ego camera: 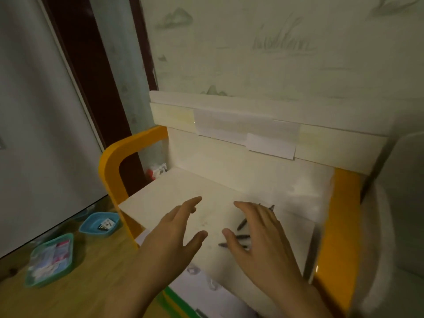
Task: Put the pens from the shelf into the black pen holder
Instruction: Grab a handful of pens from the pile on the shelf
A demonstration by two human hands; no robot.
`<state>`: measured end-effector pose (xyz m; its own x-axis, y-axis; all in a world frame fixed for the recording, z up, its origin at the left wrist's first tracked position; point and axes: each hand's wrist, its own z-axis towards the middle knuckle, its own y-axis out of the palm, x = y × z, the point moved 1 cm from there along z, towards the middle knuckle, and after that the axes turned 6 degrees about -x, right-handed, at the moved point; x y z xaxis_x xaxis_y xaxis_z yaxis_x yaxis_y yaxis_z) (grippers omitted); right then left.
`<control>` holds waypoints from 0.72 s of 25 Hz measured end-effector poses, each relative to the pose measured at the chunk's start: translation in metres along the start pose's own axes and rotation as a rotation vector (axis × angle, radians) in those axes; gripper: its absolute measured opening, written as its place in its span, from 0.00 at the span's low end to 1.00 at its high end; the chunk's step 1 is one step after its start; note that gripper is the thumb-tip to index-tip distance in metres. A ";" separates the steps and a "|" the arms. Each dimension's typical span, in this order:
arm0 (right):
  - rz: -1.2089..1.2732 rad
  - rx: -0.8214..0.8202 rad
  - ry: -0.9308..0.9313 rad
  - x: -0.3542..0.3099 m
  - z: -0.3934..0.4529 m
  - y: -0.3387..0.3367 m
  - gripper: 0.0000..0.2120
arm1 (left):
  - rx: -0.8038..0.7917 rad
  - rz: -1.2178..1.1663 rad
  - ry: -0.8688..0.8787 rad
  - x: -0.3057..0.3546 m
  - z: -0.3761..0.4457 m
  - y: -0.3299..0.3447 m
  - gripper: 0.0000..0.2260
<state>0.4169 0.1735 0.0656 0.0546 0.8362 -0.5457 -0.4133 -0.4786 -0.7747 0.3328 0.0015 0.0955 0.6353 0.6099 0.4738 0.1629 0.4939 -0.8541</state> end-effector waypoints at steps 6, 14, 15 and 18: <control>-0.040 0.015 0.228 0.032 0.048 0.021 0.29 | -0.147 -0.014 0.073 -0.033 0.083 0.048 0.32; -0.189 0.221 0.529 0.052 0.063 0.019 0.30 | -0.407 -0.049 0.115 -0.039 0.186 0.165 0.27; -0.208 0.241 0.557 0.054 0.063 0.017 0.29 | -0.433 -0.018 0.104 -0.035 0.195 0.182 0.27; -0.280 0.277 0.630 0.062 0.064 0.015 0.23 | -0.456 0.106 0.121 -0.026 0.213 0.223 0.29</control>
<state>0.3555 0.2349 0.0405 0.6681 0.5654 -0.4837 -0.5166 -0.1154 -0.8484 0.1912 0.2277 -0.0617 0.7454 0.5520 0.3738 0.3894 0.0946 -0.9162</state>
